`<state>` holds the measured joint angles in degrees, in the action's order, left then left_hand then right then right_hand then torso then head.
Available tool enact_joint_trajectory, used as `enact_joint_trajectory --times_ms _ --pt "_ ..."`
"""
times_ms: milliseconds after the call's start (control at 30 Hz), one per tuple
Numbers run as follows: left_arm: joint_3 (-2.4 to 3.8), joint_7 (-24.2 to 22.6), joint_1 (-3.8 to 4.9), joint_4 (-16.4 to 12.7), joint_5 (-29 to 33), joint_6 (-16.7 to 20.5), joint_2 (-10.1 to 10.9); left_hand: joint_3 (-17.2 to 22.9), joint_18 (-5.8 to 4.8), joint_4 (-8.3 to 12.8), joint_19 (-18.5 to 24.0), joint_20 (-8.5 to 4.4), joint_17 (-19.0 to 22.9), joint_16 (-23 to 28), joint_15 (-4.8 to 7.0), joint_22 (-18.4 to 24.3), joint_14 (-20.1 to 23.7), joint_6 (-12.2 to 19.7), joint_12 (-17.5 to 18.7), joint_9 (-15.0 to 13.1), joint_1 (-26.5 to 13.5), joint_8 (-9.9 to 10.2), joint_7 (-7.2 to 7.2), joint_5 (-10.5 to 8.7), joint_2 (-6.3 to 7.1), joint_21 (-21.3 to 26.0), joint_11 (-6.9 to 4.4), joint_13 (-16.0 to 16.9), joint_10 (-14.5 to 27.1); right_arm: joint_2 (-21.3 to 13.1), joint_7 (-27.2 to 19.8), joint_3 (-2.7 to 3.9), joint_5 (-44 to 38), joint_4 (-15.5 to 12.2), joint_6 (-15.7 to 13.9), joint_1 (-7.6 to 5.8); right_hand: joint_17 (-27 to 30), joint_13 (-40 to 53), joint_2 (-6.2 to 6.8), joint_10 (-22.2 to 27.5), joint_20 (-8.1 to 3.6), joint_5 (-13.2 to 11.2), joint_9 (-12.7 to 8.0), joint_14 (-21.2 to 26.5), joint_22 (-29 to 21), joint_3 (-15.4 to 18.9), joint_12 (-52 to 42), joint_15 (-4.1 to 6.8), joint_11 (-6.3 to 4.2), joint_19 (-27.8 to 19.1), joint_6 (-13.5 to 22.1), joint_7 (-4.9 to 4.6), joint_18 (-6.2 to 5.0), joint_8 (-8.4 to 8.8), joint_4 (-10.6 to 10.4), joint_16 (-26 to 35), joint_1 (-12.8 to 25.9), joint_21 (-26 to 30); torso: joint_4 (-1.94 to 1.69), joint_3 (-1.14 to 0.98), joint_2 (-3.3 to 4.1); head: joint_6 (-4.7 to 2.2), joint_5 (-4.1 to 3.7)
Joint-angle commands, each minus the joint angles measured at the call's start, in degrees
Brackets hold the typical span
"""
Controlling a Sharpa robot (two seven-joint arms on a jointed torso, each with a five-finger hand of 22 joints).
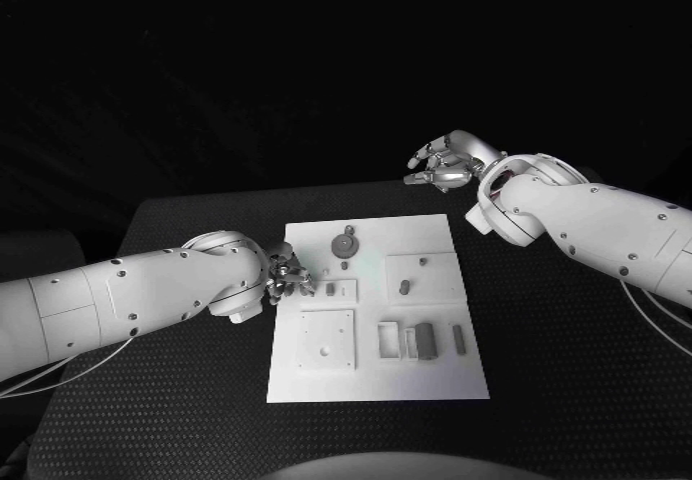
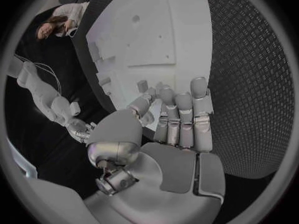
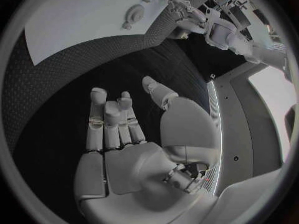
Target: Assemble the parts on the task board
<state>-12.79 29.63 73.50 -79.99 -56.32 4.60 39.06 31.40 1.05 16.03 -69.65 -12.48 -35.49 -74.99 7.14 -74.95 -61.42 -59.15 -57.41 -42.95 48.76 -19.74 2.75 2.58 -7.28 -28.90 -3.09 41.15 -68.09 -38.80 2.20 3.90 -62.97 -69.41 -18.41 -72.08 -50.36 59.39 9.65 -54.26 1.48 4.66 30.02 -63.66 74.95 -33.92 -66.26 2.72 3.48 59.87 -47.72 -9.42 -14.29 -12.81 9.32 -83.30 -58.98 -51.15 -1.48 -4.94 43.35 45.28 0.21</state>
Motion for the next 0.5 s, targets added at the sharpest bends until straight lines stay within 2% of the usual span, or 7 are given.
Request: enact_joint_trajectory --times_ms 33,500 --pt "0.0 0.4 -0.08 0.0 -2.2 -0.6 -0.2 -0.1 1.3 -0.4 -0.3 -0.17 -0.1 -0.2 0.38 -1.1 0.1 -0.9 -0.2 -0.3 -0.2 -2.5 0.3 0.18 -0.46 -0.3 -0.16 0.1 -0.3 0.0 -0.6 0.02 -0.1 -0.1 0.6 0.03 0.1 -0.1 0.13 0.4 -0.29 -0.1 -0.1 0.6 1.0 0.0 -0.3 0.02 -0.07 0.1 0.0 -0.41 -0.71 0.28 -0.5 0.3 0.7 0.3 -0.04 0.01 0.01 0.07 -0.03" --pt "-0.06 0.4 -0.41 0.2 -3.6 -1.0 -0.6 0.1 1.24 -0.6 -0.5 -0.4 -0.2 -0.5 0.56 -1.2 0.0 -1.8 -0.3 -0.7 -0.4 -4.0 -0.23 0.19 0.04 -0.5 -0.65 0.4 -0.5 -0.1 -0.6 0.02 -0.1 -0.2 0.6 0.03 0.1 -0.1 0.12 0.4 -0.29 -0.1 -0.1 0.6 1.0 0.0 -0.3 0.02 -0.07 0.1 0.0 -0.41 -0.71 0.27 -0.5 0.3 0.7 0.3 0.0 -0.01 0.0 0.2 -0.05"
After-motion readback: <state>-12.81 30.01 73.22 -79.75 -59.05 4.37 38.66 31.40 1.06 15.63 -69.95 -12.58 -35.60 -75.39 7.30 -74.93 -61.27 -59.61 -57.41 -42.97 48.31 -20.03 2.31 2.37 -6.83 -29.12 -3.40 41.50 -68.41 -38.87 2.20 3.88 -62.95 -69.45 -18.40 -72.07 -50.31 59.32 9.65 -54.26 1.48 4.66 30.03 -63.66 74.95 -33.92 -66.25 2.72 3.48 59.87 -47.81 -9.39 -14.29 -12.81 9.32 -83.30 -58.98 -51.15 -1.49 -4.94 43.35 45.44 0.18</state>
